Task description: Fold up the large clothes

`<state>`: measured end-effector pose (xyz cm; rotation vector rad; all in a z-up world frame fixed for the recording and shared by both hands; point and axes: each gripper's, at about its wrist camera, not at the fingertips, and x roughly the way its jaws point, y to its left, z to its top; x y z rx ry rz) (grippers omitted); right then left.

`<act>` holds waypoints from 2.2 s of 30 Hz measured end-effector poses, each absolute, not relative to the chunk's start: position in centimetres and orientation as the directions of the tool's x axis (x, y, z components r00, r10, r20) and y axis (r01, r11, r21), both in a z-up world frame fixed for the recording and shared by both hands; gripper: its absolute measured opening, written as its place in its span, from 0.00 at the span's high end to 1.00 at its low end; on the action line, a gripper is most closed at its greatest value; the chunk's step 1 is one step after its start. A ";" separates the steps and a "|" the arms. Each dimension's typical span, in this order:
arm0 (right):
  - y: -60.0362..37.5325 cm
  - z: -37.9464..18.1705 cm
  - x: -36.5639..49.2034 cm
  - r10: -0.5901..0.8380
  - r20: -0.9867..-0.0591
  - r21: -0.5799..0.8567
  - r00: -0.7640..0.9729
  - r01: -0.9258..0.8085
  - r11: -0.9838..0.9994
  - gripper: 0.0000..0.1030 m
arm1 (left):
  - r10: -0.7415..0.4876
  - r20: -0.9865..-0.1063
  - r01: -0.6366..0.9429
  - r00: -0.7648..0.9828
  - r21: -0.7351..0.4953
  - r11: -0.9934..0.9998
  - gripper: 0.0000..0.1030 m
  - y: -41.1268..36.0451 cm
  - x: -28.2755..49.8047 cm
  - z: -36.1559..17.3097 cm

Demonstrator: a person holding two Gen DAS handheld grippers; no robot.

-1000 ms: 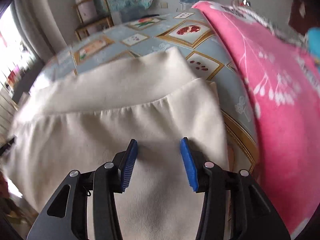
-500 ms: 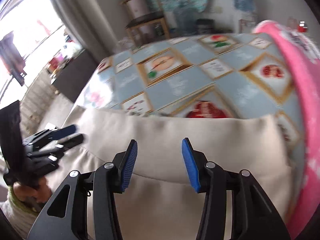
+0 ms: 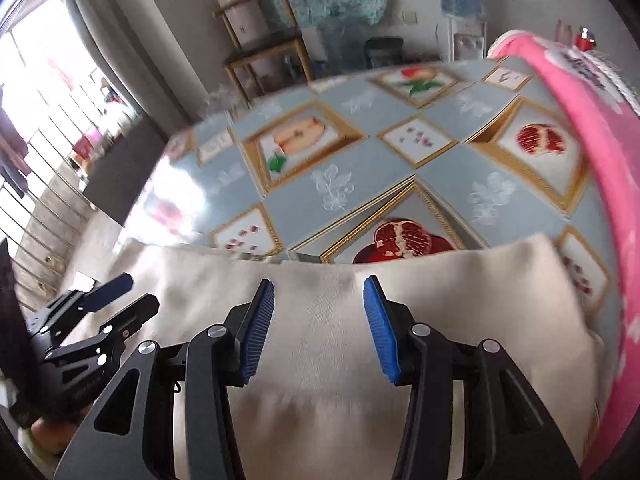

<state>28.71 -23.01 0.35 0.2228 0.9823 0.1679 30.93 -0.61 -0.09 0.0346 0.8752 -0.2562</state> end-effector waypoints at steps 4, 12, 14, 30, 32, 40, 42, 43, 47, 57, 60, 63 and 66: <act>-24.0 2.7 22.7 0.228 -0.789 0.249 0.571 -0.042 0.968 0.46 | -0.306 -0.762 0.305 0.571 -0.150 0.941 0.51 -0.3 26.2 1.5; -22.2 -2.2 15.6 0.135 -0.874 0.157 0.466 0.007 0.988 0.46 | -0.301 -0.827 0.336 0.475 -0.146 0.931 0.51 -3.8 19.0 -4.0; -21.2 -3.2 14.8 0.060 -0.874 0.063 0.482 -0.009 0.998 0.46 | -0.279 -0.816 0.328 0.506 -0.116 0.937 0.51 -4.0 18.4 -4.2; -17.9 3.4 7.0 0.150 -0.769 0.163 0.621 -0.036 0.986 0.26 | -0.252 -0.714 0.243 0.653 -0.118 0.963 0.22 -1.0 10.7 2.5; -18.1 3.9 6.2 0.160 -0.754 0.184 0.637 -0.029 0.983 0.26 | -0.252 -0.701 0.234 0.668 -0.123 0.964 0.18 -0.8 10.0 3.0; -18.4 4.9 5.0 0.096 -0.727 0.151 0.680 0.021 0.988 0.22 | -0.209 -0.634 0.198 0.745 -0.089 0.976 0.08 -0.3 8.5 4.8; -18.3 5.0 4.8 0.065 -0.724 0.117 0.687 0.029 0.993 0.21 | -0.206 -0.624 0.192 0.753 -0.091 0.977 0.07 -0.3 8.4 5.1; -18.4 5.0 4.7 0.057 -0.722 0.110 0.690 0.033 0.993 0.21 | -0.208 -0.617 0.192 0.759 -0.093 0.977 0.07 -0.2 8.3 5.3; -18.5 5.1 4.6 0.038 -0.721 0.100 0.692 0.050 0.994 0.15 | -0.200 -0.616 0.180 0.762 -0.095 0.979 0.07 -0.5 8.3 5.8; -18.0 6.1 3.1 -0.096 -0.677 -0.008 0.729 0.123 0.992 0.06 | -0.060 -0.606 0.075 0.793 0.001 0.997 0.07 -0.6 7.5 7.2; -17.9 6.6 2.2 -0.141 -0.653 -0.043 0.744 0.150 0.988 0.06 | -0.017 -0.610 0.040 0.793 0.024 0.999 0.07 -0.2 7.3 7.0; -17.3 6.7 1.9 -0.168 -0.651 -0.094 0.740 0.141 0.986 0.06 | -0.012 -0.641 0.040 0.768 0.030 0.999 0.07 0.2 7.5 6.5; -16.7 6.5 1.8 -0.173 -0.657 -0.128 0.733 0.118 0.985 0.06 | -0.028 -0.673 0.062 0.739 0.027 0.998 0.07 0.3 7.8 5.8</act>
